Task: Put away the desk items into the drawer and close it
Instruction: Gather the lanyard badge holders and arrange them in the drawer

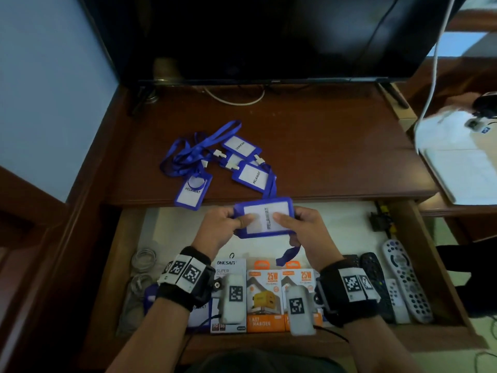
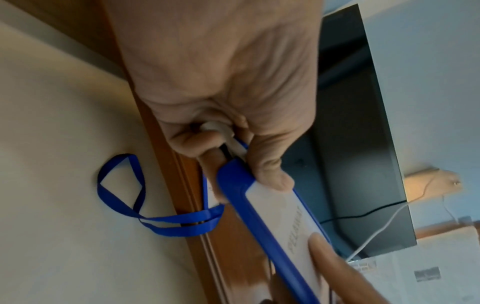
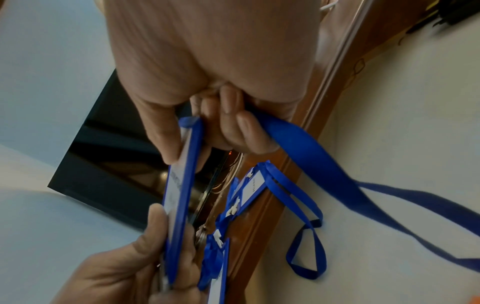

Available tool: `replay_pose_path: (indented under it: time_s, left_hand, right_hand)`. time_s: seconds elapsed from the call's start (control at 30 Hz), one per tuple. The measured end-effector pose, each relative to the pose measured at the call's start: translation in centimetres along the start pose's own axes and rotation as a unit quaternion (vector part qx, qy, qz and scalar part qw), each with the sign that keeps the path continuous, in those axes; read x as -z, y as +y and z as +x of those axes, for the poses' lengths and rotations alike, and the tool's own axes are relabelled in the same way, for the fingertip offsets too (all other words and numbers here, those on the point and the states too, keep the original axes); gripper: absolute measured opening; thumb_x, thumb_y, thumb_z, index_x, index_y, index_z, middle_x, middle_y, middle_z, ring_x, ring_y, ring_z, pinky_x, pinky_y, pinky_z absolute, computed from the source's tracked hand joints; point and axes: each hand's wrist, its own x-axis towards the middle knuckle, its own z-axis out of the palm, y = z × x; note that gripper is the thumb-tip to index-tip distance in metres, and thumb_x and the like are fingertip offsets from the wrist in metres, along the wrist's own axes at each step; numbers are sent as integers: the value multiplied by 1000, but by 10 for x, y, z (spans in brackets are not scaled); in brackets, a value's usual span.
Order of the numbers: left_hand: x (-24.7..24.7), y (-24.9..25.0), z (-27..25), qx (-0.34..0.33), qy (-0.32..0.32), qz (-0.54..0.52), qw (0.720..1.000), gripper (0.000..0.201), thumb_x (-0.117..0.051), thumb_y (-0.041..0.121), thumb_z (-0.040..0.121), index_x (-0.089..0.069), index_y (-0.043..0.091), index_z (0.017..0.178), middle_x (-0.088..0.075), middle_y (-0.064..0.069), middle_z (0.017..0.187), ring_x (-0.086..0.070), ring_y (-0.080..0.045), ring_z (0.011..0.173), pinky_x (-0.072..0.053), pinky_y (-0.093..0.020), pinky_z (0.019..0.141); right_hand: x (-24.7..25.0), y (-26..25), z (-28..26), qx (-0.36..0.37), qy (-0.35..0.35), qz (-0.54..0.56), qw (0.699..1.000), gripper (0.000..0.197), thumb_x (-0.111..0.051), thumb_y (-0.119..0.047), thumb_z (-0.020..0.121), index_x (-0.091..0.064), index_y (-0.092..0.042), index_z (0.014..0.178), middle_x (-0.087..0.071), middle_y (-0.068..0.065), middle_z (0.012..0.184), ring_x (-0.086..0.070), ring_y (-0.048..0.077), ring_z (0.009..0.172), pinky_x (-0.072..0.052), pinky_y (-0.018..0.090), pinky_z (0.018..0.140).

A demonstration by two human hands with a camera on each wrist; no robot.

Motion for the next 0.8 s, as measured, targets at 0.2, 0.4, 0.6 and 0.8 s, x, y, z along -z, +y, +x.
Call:
replay_pose_path:
  time_s: [0.2, 0.4, 0.6, 0.8]
  left_hand:
    - [-1, -2, 9, -9, 155, -85, 984, 17, -70, 15, 86, -68, -2, 82, -57, 7, 57, -46, -2, 48, -36, -14, 47]
    - [-6, -10, 5, -55, 85, 81, 992, 28, -71, 18, 85, -61, 15, 59, -63, 7, 58, -54, -8, 60, -47, -30, 65]
    - [-8, -3, 6, -67, -52, 299, 951, 17, -67, 17, 84, -64, 24, 69, -64, 2, 72, -61, -21, 76, -42, -29, 64]
    - [-5, -2, 3, 37, -160, 287, 944, 40, -69, 31, 83, -66, -7, 94, -69, -23, 97, -65, -37, 93, -49, -49, 86]
  right_hand:
    - [-12, -2, -5, 14, -51, -30, 998, 20, -64, -13, 90, -62, 6, 84, -28, -7, 46, -21, 7, 41, -23, 18, 39]
    - [-23, -10, -8, 31, -107, -102, 989, 18, -60, -7, 90, -65, 8, 80, -31, -9, 44, -23, 6, 41, -22, 18, 40]
    - [-16, -18, 0, 52, -99, -172, 979, 18, -62, -3, 88, -68, -4, 71, -51, 1, 52, -40, 4, 46, -32, 16, 49]
    - [3, -12, 3, 12, -98, -155, 983, 18, -64, -3, 89, -60, -5, 71, -55, -9, 48, -50, 1, 44, -36, 11, 42]
